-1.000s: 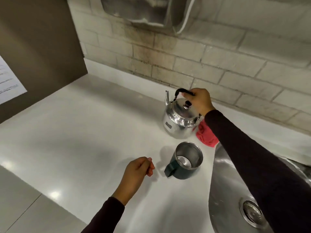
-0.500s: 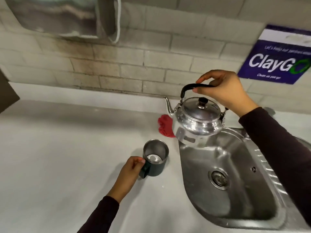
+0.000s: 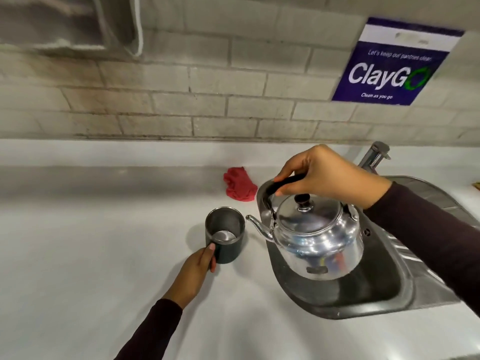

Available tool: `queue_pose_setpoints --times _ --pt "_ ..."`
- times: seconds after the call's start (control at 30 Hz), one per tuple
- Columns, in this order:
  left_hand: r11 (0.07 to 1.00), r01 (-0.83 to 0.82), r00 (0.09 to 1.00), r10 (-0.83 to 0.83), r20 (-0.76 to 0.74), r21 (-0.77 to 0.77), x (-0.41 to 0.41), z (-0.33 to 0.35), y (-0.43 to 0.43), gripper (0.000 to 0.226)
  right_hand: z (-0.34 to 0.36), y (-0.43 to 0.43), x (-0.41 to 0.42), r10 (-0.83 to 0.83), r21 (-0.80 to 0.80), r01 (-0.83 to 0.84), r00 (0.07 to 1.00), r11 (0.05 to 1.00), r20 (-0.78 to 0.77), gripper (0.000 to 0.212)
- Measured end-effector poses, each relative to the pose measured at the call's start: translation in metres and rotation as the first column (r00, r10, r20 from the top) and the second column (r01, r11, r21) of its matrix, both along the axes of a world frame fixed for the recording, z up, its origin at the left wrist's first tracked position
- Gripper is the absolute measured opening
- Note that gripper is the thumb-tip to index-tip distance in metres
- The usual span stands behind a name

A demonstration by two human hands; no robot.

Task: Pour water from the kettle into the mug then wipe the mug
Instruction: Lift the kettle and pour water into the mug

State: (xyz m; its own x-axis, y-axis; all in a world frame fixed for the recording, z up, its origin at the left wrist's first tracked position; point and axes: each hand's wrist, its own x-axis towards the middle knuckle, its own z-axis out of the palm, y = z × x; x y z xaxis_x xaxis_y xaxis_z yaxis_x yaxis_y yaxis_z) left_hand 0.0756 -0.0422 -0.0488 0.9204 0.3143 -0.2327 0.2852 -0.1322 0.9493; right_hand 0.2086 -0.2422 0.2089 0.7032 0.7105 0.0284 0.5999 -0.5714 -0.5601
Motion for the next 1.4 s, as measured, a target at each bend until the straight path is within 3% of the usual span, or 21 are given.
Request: queue_pose_setpoints --times 0.47,1.4 --pt "1.0 0.017 1.0 -0.017 -0.012 0.014 0.002 -0.008 0.003 0.049 0.013 0.033 -0.007 0.122 -0.325 -0.062 0.979 0.944 0.166 0.018" --pt "1.0 -0.007 1.0 0.007 -0.006 0.009 0.004 -0.011 0.001 0.049 0.036 0.054 -0.015 0.249 -0.473 -0.111 0.938 0.874 0.24 0.019"
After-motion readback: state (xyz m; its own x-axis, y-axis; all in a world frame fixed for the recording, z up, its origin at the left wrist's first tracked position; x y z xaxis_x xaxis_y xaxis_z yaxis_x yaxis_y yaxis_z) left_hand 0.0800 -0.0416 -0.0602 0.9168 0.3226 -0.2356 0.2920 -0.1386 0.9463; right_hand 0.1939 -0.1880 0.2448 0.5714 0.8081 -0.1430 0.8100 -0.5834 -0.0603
